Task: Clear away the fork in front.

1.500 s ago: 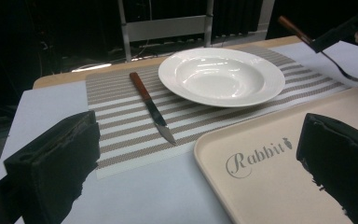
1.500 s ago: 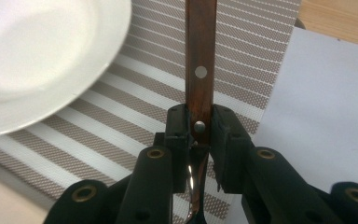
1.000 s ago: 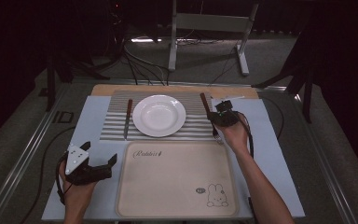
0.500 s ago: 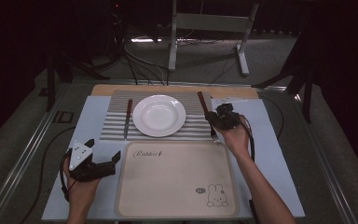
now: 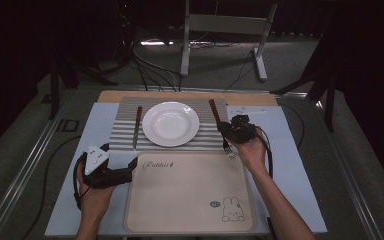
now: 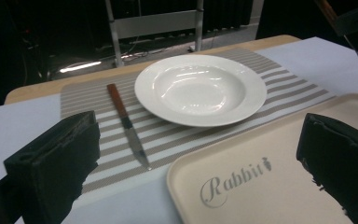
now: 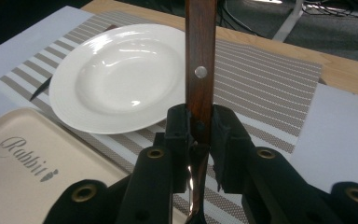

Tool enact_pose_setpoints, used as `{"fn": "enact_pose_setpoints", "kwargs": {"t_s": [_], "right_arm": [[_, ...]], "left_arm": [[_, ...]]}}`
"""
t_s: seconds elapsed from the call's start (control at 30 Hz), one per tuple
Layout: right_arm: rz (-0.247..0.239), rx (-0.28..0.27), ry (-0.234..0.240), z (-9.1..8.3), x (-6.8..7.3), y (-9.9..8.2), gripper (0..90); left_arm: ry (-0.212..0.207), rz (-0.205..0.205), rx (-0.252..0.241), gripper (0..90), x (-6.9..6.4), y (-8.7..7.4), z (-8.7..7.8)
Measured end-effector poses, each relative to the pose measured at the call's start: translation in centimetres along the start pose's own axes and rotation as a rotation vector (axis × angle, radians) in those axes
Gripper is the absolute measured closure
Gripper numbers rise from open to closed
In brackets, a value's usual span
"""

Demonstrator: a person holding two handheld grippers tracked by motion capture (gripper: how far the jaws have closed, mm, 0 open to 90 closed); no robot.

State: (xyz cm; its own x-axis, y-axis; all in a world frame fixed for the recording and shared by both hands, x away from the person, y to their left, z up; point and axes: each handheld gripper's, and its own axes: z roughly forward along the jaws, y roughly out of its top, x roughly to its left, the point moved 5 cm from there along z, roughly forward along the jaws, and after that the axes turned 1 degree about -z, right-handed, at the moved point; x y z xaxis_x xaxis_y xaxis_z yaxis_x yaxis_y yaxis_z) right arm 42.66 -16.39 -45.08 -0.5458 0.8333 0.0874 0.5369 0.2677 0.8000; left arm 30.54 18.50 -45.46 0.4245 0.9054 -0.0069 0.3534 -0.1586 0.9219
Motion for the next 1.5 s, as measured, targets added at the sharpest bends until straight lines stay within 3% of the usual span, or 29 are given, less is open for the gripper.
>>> {"fn": "enact_pose_setpoints", "kwargs": {"t_s": [0.97, 1.27, 1.5], "right_arm": [[-0.029, -0.060, 0.078, -0.7, 3.9, -0.5, 78.0], [-0.036, -0.072, 0.101, -0.7, 5.1, -0.7, 77.9], [-0.042, -0.079, 0.127, -0.7, 6.2, -0.9, 78.0]], "left_arm": [[-0.063, 0.027, -0.005, 0.2, -3.2, 4.3, 3.9], [-0.085, 0.023, -0.006, 0.2, -3.9, 5.0, 4.8], [-0.126, -0.006, -0.005, 1.9, -4.7, 5.5, 5.9]]}}
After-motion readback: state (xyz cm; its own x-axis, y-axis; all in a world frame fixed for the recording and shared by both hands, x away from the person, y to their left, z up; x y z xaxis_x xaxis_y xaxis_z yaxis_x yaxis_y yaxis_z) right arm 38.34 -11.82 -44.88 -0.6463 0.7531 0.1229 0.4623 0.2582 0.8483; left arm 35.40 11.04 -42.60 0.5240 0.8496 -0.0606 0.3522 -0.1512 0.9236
